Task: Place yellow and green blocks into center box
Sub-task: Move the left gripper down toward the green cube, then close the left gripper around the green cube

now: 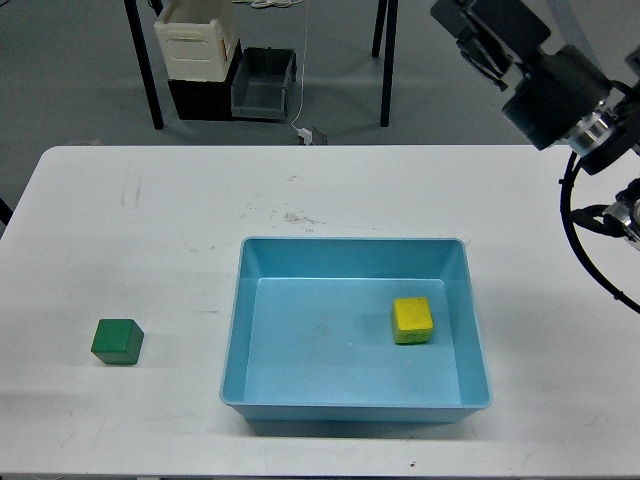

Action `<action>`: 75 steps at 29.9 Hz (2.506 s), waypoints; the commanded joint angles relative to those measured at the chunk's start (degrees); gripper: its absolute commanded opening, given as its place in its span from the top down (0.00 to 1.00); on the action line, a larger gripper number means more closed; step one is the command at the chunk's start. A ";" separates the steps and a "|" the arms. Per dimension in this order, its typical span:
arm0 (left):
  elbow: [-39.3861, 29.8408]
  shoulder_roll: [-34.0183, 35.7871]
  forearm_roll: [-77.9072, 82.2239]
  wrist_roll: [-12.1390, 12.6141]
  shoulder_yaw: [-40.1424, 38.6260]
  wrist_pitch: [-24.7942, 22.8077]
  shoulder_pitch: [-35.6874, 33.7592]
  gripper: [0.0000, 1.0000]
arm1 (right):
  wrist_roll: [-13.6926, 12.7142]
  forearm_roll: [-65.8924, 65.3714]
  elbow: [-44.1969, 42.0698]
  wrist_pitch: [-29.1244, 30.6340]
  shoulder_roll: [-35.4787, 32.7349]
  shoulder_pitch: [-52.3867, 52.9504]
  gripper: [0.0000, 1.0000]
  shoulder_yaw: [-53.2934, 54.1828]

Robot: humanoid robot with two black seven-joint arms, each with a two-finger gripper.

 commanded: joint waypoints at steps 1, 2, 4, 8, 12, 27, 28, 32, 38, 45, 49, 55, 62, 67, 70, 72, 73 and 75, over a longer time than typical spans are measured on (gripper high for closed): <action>-0.37 3.92 9.33 0.01 0.21 -4.14 -0.15 0.04 | 0.04 0.07 2.14 -0.18 0.40 -8.28 0.07 6.75; -0.81 4.89 12.41 0.01 0.21 -4.32 -0.24 0.07 | 0.05 -0.02 2.66 -0.18 1.28 -9.95 0.06 8.16; -1.25 6.30 18.47 0.01 0.47 -4.33 -0.42 0.07 | 0.05 -0.02 4.06 -0.44 4.69 -13.64 0.03 10.97; -4.32 9.37 31.57 0.01 1.96 -4.33 -0.25 0.07 | 0.13 -0.02 6.53 -0.62 8.75 -20.68 0.01 14.15; -9.77 13.85 40.37 0.01 7.31 -4.33 -0.24 0.06 | 0.22 -0.02 9.25 -0.71 9.98 -25.51 0.00 16.51; -14.61 20.63 73.77 0.01 45.26 -3.97 -20.35 0.06 | 0.22 12.64 10.49 -0.88 13.50 -40.46 0.00 24.52; -14.44 20.63 74.65 0.01 47.91 -3.97 -21.94 0.06 | 0.40 13.07 10.49 -0.97 13.33 -41.34 0.00 24.61; -14.08 20.63 76.59 0.01 55.30 -3.97 -25.46 0.06 | 0.57 14.84 10.49 -0.97 13.15 -43.28 0.00 24.61; -12.33 20.63 78.97 0.01 60.84 -4.15 -25.91 0.03 | 0.57 15.63 10.40 -1.06 13.24 -43.72 0.00 24.26; -8.29 20.19 78.88 0.01 64.72 -4.33 -26.08 0.01 | 0.66 15.63 10.40 -1.14 13.33 -44.16 0.00 24.17; -6.09 19.32 78.53 0.01 65.16 -4.33 -26.00 0.01 | 0.57 15.71 10.40 -1.23 13.41 -44.16 0.00 24.17; -3.89 17.03 78.27 0.01 65.25 -4.33 -25.47 0.01 | 0.66 15.72 10.31 -2.20 13.50 -44.16 0.00 23.99; -4.06 16.59 75.46 0.01 65.25 -4.41 -25.20 0.01 | 0.66 15.72 10.14 -2.29 13.50 -44.24 0.00 24.08; -4.24 15.09 74.31 0.01 65.25 -3.98 -25.12 0.01 | 0.57 15.72 10.14 -2.29 13.50 -44.25 0.00 23.99; -4.24 14.92 74.31 0.01 66.12 -3.71 -25.20 0.02 | 0.66 15.72 10.05 -2.46 13.50 -44.25 0.00 24.17; -4.15 14.39 74.31 0.01 66.83 -3.45 -25.38 0.02 | 0.66 15.72 10.05 -3.08 13.50 -44.25 0.00 24.08; -4.07 14.13 74.31 0.01 66.92 -3.19 -25.38 0.02 | 0.66 15.72 10.05 -3.17 13.41 -44.25 0.00 24.08; -3.98 13.86 74.31 0.01 67.00 -2.75 -25.29 0.03 | 0.66 15.72 9.96 -3.17 13.50 -44.25 0.00 23.99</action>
